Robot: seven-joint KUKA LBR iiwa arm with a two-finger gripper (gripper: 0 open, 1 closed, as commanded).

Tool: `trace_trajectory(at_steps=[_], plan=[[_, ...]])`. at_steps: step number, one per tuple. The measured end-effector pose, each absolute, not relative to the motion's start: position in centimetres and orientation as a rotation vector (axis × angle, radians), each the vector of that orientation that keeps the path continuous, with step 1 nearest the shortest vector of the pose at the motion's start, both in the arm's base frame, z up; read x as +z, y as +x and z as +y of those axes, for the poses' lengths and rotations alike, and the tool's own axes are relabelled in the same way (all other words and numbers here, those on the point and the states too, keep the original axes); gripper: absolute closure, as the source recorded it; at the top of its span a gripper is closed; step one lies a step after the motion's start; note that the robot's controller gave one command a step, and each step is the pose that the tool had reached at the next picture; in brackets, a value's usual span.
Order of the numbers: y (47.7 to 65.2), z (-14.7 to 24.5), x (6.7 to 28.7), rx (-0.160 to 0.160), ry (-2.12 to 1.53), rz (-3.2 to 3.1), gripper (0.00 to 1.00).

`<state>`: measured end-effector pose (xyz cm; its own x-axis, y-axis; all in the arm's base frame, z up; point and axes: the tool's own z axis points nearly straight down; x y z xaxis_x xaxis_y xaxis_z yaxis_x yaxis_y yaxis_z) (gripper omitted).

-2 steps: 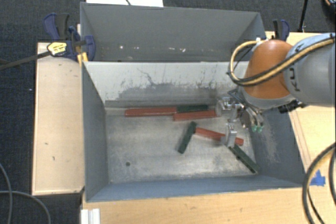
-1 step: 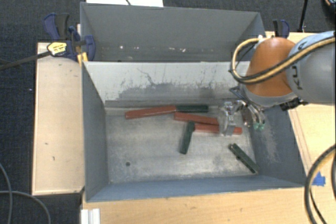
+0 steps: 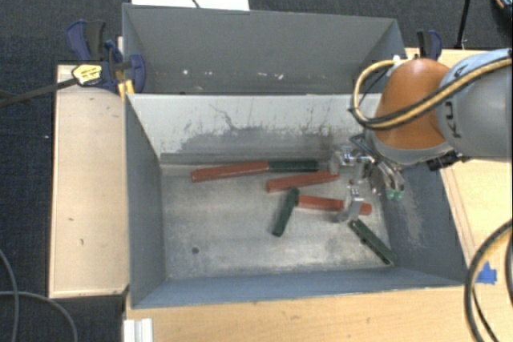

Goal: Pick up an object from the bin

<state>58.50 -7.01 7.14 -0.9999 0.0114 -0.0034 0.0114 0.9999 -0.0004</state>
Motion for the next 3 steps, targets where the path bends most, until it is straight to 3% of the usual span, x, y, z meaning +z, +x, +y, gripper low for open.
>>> trace_trajectory(at_steps=[1, 2, 3], plan=[[58.6, -7.0, 7.4, -0.001, 0.013, 3.134, 1.0], [56.2, -9.8, 21.7, -0.003, 0.063, 3.129, 1.0], [56.1, -9.7, 21.2, 0.0, 0.06, 3.138, 0.0]])
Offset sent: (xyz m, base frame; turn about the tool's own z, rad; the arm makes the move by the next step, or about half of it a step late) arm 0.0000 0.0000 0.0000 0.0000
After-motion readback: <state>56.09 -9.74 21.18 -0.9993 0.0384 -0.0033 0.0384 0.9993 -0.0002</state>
